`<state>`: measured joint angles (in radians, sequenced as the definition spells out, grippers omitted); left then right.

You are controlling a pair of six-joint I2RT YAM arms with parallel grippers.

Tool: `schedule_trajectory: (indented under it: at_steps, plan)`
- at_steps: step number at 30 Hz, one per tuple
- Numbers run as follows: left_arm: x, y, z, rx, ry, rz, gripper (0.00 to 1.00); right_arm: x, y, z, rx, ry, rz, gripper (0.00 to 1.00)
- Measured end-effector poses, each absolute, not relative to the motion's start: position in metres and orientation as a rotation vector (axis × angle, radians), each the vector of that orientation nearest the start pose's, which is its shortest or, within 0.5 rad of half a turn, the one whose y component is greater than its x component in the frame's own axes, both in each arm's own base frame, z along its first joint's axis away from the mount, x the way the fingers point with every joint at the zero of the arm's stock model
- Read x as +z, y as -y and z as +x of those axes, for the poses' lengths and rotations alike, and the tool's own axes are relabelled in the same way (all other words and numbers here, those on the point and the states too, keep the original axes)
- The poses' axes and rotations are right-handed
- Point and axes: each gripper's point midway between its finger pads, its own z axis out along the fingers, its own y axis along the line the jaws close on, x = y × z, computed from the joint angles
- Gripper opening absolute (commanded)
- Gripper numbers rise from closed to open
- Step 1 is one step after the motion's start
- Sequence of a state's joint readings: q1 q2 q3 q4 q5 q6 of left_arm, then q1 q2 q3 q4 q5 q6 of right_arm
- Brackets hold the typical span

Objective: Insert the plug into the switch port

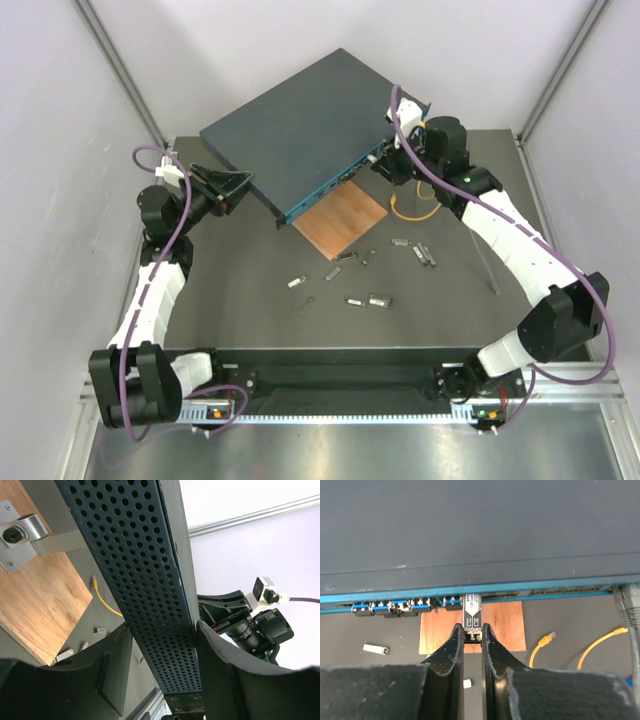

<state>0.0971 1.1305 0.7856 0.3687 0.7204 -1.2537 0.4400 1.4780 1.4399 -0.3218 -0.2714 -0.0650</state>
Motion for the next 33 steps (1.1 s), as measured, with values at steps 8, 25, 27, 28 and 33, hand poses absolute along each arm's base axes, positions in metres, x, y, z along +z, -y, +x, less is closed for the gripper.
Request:
schedule_trajectory:
  at_steps: [8,25,27,28,33]
  plan:
    - [0.317,0.112,0.351,-1.429,-1.670,-0.531,0.05,0.304,-0.243,0.403,0.541,-1.808,-0.670,0.07]
    - [0.318,0.113,0.351,-1.426,-1.685,-0.519,0.06,0.318,-0.229,0.384,0.508,-1.776,-0.753,0.57]
    - [0.318,0.113,0.351,-1.426,-1.686,-0.518,0.06,0.322,-0.223,0.380,0.500,-1.777,-0.759,0.56]
    - [0.317,0.113,0.351,-1.426,-1.687,-0.517,0.06,0.322,-0.219,0.377,0.495,-1.781,-0.759,0.53]
    - [0.317,0.113,0.351,-1.426,-1.687,-0.517,0.06,0.316,-0.208,0.376,0.477,-1.856,-0.765,0.38]
